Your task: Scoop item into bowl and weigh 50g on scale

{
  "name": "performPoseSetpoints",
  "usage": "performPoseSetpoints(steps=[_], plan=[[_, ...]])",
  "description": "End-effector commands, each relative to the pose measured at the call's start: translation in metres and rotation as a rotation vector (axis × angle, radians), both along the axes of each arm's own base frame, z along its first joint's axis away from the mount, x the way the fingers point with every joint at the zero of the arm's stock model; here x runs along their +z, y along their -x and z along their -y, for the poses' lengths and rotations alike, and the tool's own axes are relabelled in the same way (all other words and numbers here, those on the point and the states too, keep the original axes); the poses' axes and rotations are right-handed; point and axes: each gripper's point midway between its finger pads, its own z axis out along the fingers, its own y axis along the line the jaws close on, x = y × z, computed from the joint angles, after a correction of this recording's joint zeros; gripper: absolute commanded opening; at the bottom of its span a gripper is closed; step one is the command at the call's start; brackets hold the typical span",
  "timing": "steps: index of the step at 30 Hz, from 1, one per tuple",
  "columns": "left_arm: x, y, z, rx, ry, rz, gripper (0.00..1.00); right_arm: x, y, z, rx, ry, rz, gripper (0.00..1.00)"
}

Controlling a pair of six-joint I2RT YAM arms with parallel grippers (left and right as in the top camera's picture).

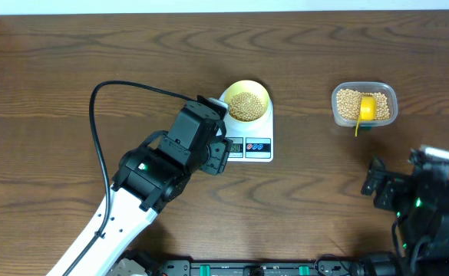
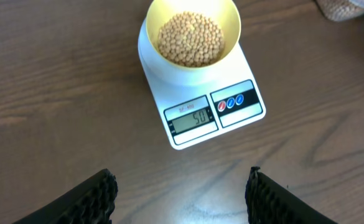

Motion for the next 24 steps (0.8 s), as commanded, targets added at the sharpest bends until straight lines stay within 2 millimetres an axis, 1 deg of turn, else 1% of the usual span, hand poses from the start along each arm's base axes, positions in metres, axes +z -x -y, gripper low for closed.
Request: performPoseSetpoints(steps=[1,5,9,12,13,24], plan=[[0.009,-0.002,-0.001,0.012,0.012,0.021,0.69,-0.019,0.007,0.020,-0.144,-0.025,0.066,0.99],[0.009,-0.002,-0.001,0.012,0.012,0.021,0.69,-0.041,0.002,0.018,-0.129,-0.020,0.125,0.99],[0.009,-0.002,-0.001,0.012,0.012,0.021,0.69,-0.056,-0.007,0.008,-0.015,0.062,0.163,0.99],[0.009,-0.002,-0.001,0.012,0.012,0.021,0.69,-0.067,-0.010,0.007,0.002,0.089,0.174,0.99],[0.009,-0.002,-0.001,0.012,0.012,0.021,0.69,-0.074,-0.010,0.007,0.002,0.089,0.170,0.99],[0.009,-0.002,-0.001,0.012,0.012,0.021,0.69,-0.104,-0.011,0.006,0.017,0.107,0.155,0.99]])
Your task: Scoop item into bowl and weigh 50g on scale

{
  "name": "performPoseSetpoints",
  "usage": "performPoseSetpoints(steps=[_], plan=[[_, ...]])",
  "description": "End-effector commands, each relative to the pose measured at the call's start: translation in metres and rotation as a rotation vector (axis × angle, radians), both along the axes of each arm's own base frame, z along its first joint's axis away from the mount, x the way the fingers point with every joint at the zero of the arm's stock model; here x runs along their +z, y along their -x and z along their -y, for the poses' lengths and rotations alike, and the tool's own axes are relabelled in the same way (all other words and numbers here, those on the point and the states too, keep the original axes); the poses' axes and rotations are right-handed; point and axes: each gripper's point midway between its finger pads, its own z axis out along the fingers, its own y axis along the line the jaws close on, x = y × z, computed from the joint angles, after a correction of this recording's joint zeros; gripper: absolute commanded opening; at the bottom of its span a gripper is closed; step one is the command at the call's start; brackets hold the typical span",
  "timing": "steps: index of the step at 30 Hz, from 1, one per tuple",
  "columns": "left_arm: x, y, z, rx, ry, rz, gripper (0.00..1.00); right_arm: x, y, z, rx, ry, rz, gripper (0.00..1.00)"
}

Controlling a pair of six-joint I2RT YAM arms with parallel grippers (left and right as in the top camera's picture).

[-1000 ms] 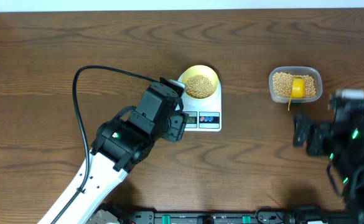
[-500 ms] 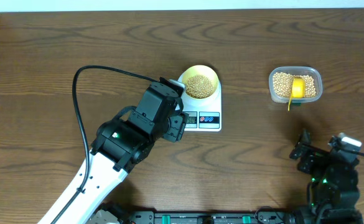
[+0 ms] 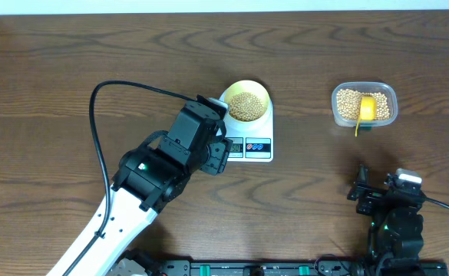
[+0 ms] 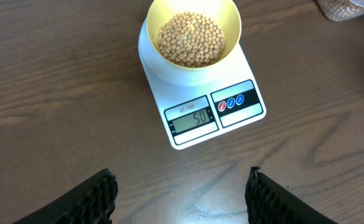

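A yellow bowl (image 3: 248, 103) of tan beans (image 4: 191, 38) sits on the white scale (image 4: 231, 124), whose display (image 4: 194, 118) reads 50. My left gripper (image 4: 180, 186) is open just in front of the scale, nothing between its fingers (image 4: 98, 196). A clear container (image 3: 364, 104) of beans at the right holds the yellow scoop (image 3: 367, 110). My right gripper (image 3: 364, 190) is drawn back at the near right edge of the table; its jaws are too small to read.
A black cable (image 3: 124, 88) arcs over the table left of the scale. The left arm (image 3: 155, 172) reaches in from the near left. The table's far edge (image 3: 224, 9) runs along the top.
The right arm has drawn back toward the near edge and turned. The left gripper, bowl, scale reading and scoop are unchanged.
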Motion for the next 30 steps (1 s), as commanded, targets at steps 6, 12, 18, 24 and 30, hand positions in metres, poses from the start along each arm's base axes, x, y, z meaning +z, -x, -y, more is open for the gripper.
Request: performPoseSetpoints(steps=[6,12,18,24,30], plan=[[0.009,-0.002,-0.001,0.012,0.013,0.021,0.69,-0.008,-0.003,-0.003,0.042,0.054,-0.015,0.99],[0.009,-0.002,-0.001,0.011,0.013,0.021,0.69,-0.010,-0.005,-0.025,0.188,0.083,-0.028,0.99],[0.009,-0.002,-0.001,0.012,0.012,0.021,0.69,-0.013,-0.004,-0.045,0.308,0.053,-0.031,0.99],[0.009,-0.002,-0.001,0.012,0.012,0.021,0.69,-0.013,-0.004,-0.049,0.324,0.043,-0.031,0.99],[0.009,-0.002,-0.001,0.012,0.012,0.021,0.69,-0.013,-0.004,-0.048,0.318,0.046,-0.031,0.99]])
